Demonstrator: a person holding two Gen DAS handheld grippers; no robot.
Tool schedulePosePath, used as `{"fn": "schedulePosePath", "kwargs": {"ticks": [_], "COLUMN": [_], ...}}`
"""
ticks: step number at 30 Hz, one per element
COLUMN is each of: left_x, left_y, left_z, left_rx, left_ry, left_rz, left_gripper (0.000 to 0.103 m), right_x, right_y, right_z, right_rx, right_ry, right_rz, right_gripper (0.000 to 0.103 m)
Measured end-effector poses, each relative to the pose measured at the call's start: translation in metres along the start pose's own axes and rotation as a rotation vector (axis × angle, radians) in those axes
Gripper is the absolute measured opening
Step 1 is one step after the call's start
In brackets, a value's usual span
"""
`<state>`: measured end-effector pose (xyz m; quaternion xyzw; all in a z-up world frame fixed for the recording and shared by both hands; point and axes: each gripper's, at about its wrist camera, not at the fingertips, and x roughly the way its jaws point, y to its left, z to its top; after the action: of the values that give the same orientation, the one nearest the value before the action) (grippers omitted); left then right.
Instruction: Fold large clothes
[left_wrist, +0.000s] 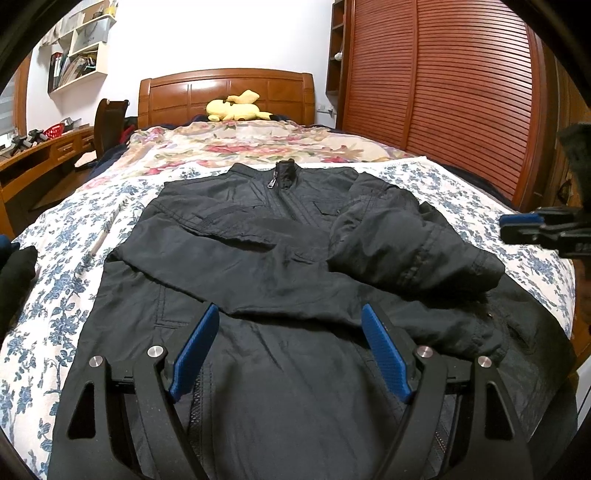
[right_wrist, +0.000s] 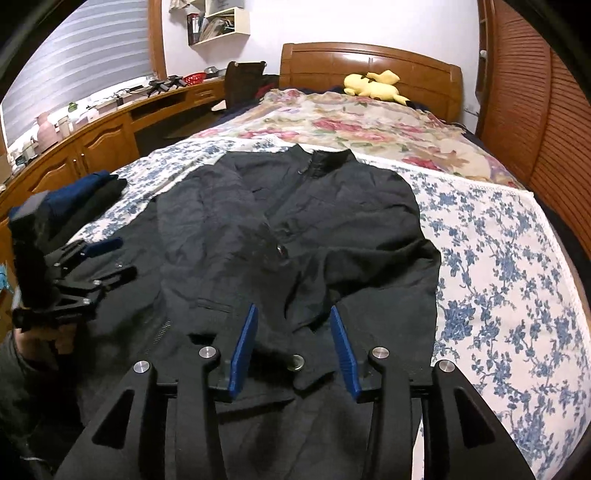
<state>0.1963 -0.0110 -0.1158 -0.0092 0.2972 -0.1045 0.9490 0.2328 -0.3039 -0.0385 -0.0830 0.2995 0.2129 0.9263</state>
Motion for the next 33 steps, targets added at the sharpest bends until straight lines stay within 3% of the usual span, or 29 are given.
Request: {"fn": "schedulePosePath", "kwargs": {"ticks": [6,11,24,31,33], "left_x": [-0.007,-0.013,-0.029,-0.043,-0.048], "left_y": [-0.002,0.001,0.01,0.022,0.028], "left_z": [-0.003,-0.011,-0.029,-0.033,-0.032], "left_rx": [0.007,-0.003,-0.018,-0.011,-0.022], "left_ry": [-0.013,-0.016,-0.008,-0.017,-0.024], "left_rz": [0.021,0.036,0.064,0.096,0.104], "left_gripper": [0.08,0.08,0.08,0.08,0.08], "right_x": [0.042,0.069,0.1,0.115,0.117], "right_y": [0.002,0.025,0.042,0.054,0.059], "right_z": [-0.003,-0.006,-0.004,0.004,0.008], "right_rx": [0.041,0.049,0.065,0.086,0.099], "right_ry": [0.039,0.077,0.107,0.151,0.142], "right_rz": [0.009,0.079,0.134,0.232,0.283], "right_gripper": [0.042,0.042,0.045,0.045,0.032]}}
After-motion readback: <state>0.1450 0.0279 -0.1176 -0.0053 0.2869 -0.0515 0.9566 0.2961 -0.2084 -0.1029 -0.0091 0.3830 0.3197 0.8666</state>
